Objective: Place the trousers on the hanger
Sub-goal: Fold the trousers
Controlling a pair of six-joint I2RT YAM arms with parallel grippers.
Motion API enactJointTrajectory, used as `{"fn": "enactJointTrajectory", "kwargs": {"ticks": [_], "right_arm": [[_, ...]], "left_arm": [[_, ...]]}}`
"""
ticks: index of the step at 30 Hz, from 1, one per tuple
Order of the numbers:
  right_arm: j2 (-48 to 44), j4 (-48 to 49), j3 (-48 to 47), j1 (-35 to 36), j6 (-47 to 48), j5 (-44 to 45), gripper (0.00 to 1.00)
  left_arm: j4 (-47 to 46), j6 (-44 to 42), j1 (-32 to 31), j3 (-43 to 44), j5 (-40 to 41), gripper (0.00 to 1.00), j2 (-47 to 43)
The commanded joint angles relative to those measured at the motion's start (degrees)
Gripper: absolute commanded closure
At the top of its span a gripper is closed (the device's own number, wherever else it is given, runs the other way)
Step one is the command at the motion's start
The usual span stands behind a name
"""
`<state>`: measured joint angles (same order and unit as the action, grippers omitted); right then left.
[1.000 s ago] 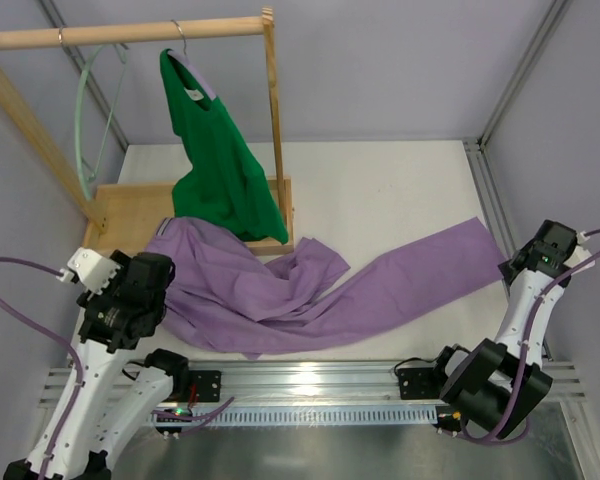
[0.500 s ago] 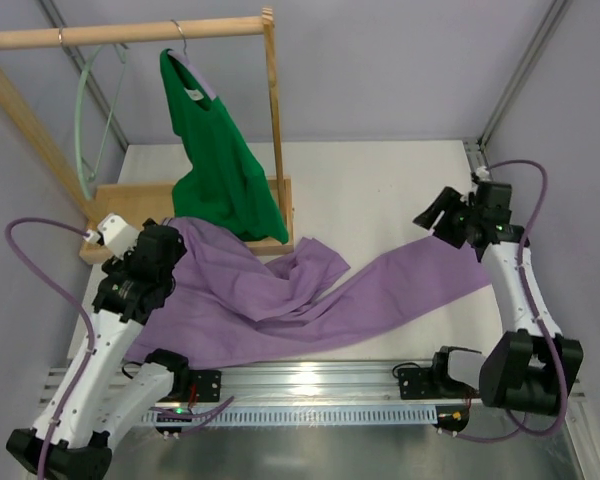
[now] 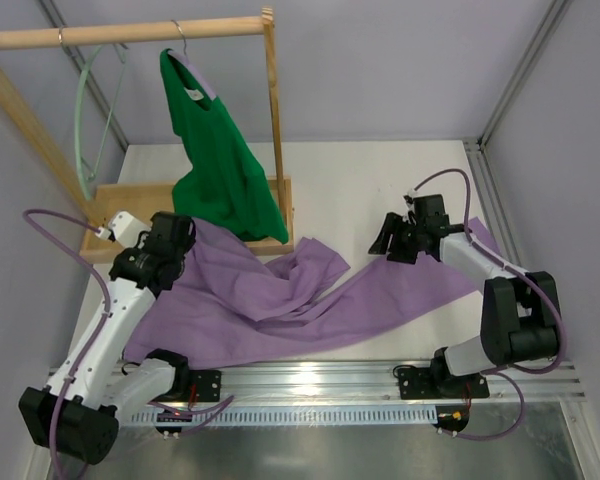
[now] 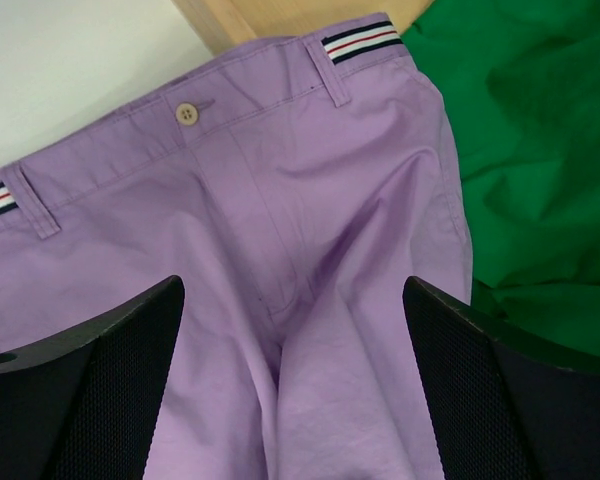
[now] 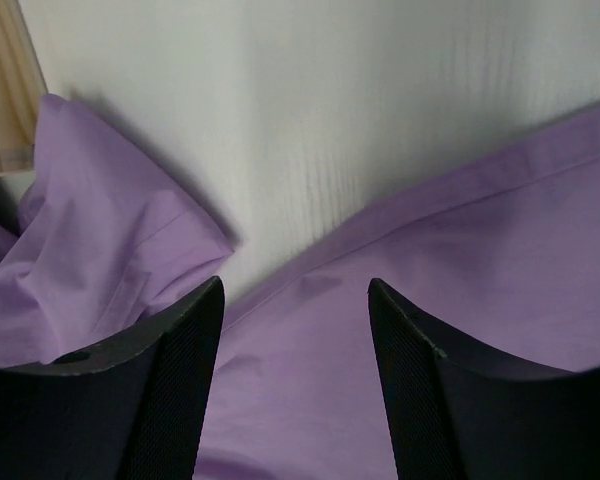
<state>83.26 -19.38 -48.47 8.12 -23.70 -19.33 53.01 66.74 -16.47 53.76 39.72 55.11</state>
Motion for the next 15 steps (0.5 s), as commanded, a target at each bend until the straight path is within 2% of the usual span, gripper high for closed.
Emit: {"fn": "enactJointTrajectory", "kwargs": {"ticks": [1, 7, 11, 15], "right_arm": [[0.31, 5.83, 3.1, -0.12, -5.03, 2.9, 0.37], [1.11, 5.05, 5.92, -0.21, -6.26, 8.59, 0.38], [-2.04, 2.42, 8.21, -0.21, -9.95, 15.81, 0.38], [-6.7, 1.01, 11.02, -0.21, -15.66, 19.07, 0.38]], "left_arm": [[-0.02, 3.48, 1.17, 3.02, -1.93, 0.1, 2.45], [1.3, 5.68, 3.11, 4.78, -5.62, 0.08, 8.24], [-0.72, 4.45, 4.25, 5.3, -2.11, 0.05, 11.15], [-2.65, 4.1, 7.59, 4.96, -4.3, 0.04, 13.09]]}}
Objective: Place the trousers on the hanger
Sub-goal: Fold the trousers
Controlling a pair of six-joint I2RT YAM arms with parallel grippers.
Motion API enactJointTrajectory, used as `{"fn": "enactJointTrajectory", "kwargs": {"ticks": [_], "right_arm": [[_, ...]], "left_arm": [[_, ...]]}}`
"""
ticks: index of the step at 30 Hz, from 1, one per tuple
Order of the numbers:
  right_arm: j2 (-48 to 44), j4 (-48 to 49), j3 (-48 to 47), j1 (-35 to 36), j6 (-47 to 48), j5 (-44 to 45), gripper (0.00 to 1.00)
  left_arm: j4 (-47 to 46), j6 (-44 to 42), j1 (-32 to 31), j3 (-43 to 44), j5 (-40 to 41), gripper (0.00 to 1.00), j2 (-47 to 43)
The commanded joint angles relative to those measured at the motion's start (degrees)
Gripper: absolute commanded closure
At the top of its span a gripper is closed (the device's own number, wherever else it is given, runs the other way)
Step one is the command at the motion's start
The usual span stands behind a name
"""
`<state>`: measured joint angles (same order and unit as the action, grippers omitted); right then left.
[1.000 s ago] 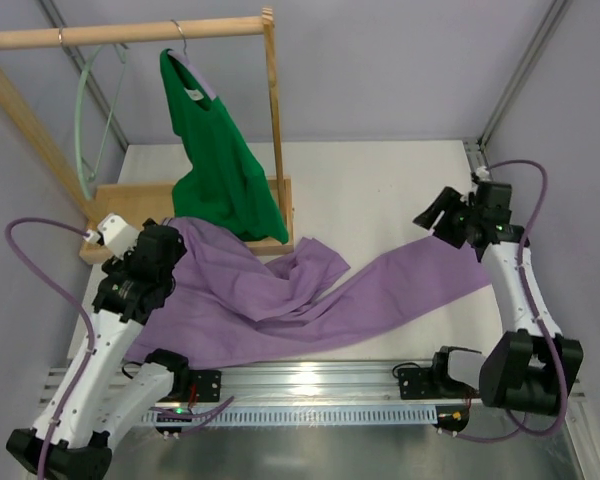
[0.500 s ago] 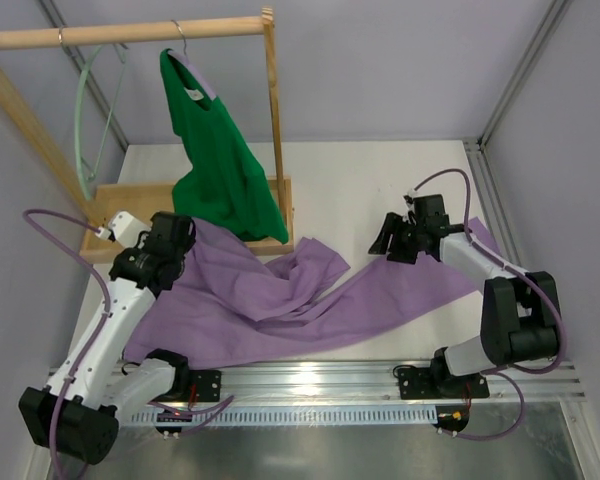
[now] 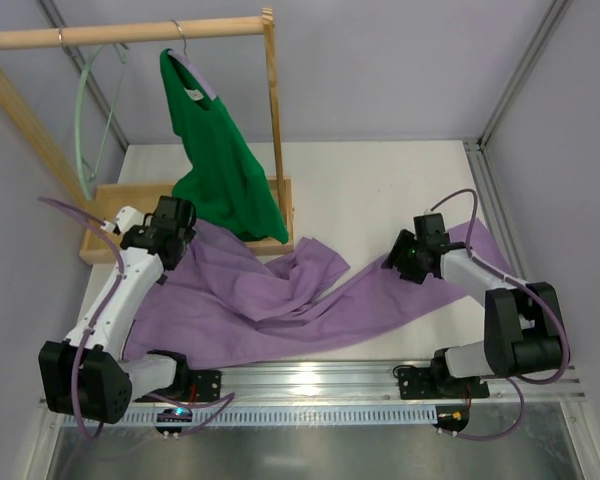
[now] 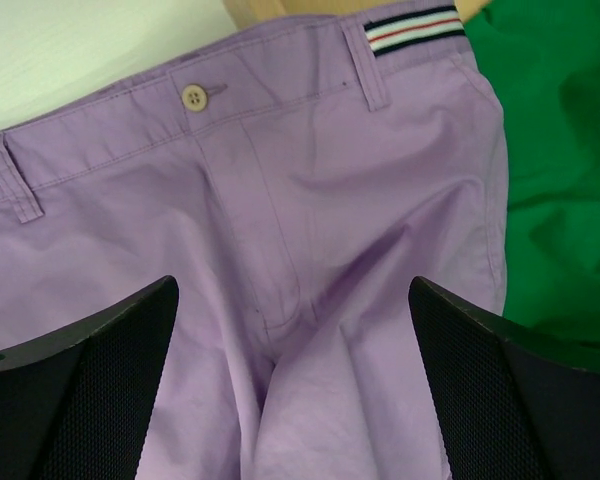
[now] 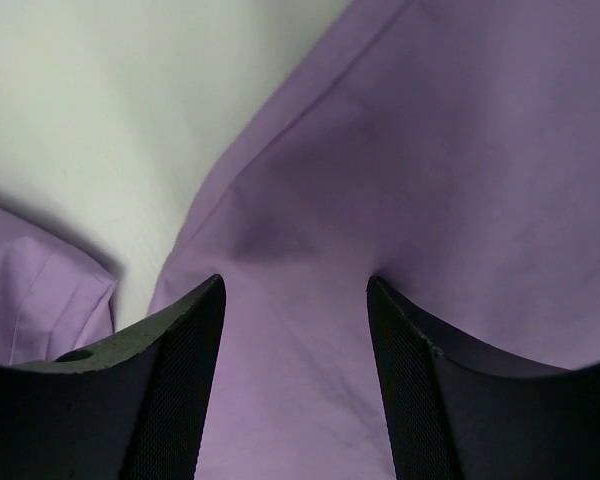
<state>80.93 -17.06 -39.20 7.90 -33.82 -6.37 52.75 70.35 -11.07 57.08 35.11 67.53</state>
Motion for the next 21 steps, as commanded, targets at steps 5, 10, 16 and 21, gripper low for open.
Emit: {"fn": "enactJointTrajectory", "kwargs": {"ticks": [5, 10, 16, 21], "right_arm": [[-12.7, -1.31, 7.46, -0.08, -13.18, 11.46, 0.38], [-20.97, -5.52, 10.81, 0.01, -18.03, 17.7, 0.38], [-19.93, -11.67, 6.44, -0.34, -17.69, 23.58, 0.38], [-12.05, -20.98, -5.08, -6.04, -16.54, 27.46, 0.38]], "left_arm": [[-7.47, -0.12, 5.61, -0.3, -4.52, 0.05, 2.6], [-9.24, -1.17, 6.76, 1.45, -5.05, 0.06, 5.77], [-10.21, -2.32, 9.4, 5.14, -8.73, 0.06, 11.3], [-11.79, -5.57, 10.37, 6.03, -14.1, 0.11, 13.86]]}}
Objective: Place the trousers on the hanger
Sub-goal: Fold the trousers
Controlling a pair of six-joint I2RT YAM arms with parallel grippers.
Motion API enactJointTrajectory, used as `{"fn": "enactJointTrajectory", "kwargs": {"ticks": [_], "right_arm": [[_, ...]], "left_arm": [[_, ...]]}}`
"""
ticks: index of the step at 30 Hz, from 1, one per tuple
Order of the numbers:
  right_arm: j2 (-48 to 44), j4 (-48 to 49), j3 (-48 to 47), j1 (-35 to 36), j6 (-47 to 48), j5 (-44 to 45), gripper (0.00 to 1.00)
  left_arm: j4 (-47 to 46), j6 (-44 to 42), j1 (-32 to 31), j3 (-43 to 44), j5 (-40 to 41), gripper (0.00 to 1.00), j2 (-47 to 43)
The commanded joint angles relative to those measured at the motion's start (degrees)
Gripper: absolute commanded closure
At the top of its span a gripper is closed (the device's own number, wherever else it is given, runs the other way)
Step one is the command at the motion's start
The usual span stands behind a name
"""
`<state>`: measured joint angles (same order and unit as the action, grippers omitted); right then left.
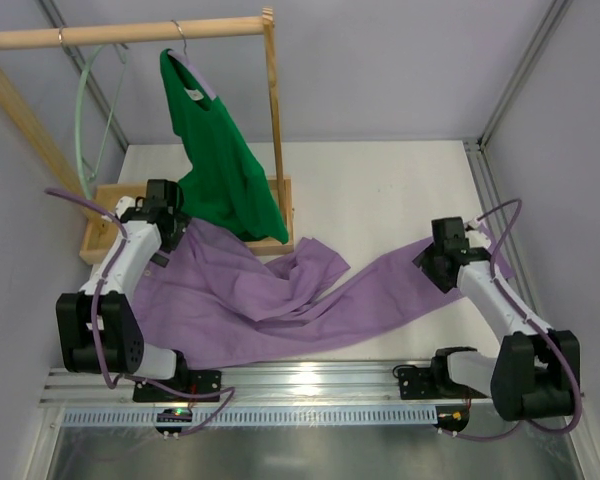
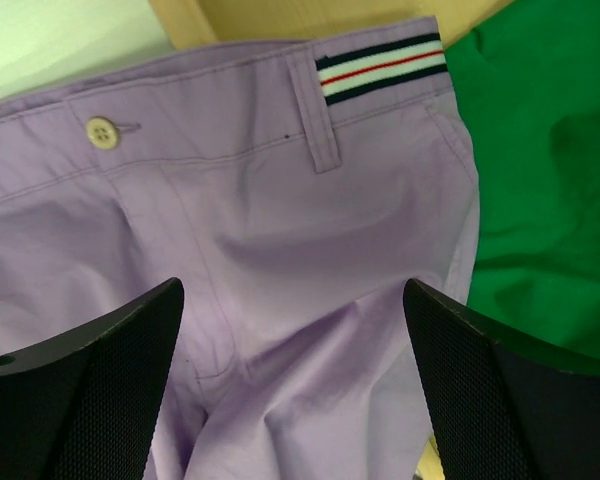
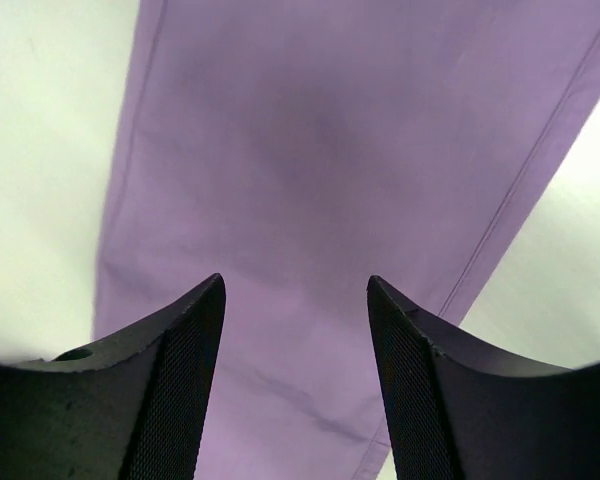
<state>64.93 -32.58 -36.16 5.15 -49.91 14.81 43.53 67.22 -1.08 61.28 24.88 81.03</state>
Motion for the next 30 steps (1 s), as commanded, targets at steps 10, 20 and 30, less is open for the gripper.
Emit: {"fn": "enactJointTrajectory", "kwargs": {"ticks": [10, 20, 30], "right_arm": [[27.42, -3.74, -26.84, -14.55, 2.79, -3.54, 0.58], [34.73, 11.48, -34.32, -14.99, 13.96, -21.31, 0.71], [40.72, 11.4, -33.81, -18.59, 13.44, -17.72, 0.71]], "left_arm": [[-4.86, -2.09, 0.38, -1.16, -3.52, 0.13, -1.76], [-7.67, -4.46, 0.38, -5.29, -5.73, 0.14, -3.95], [-5.21, -7.72, 0.38, -1.16, -3.61, 0.13, -5.1]]}}
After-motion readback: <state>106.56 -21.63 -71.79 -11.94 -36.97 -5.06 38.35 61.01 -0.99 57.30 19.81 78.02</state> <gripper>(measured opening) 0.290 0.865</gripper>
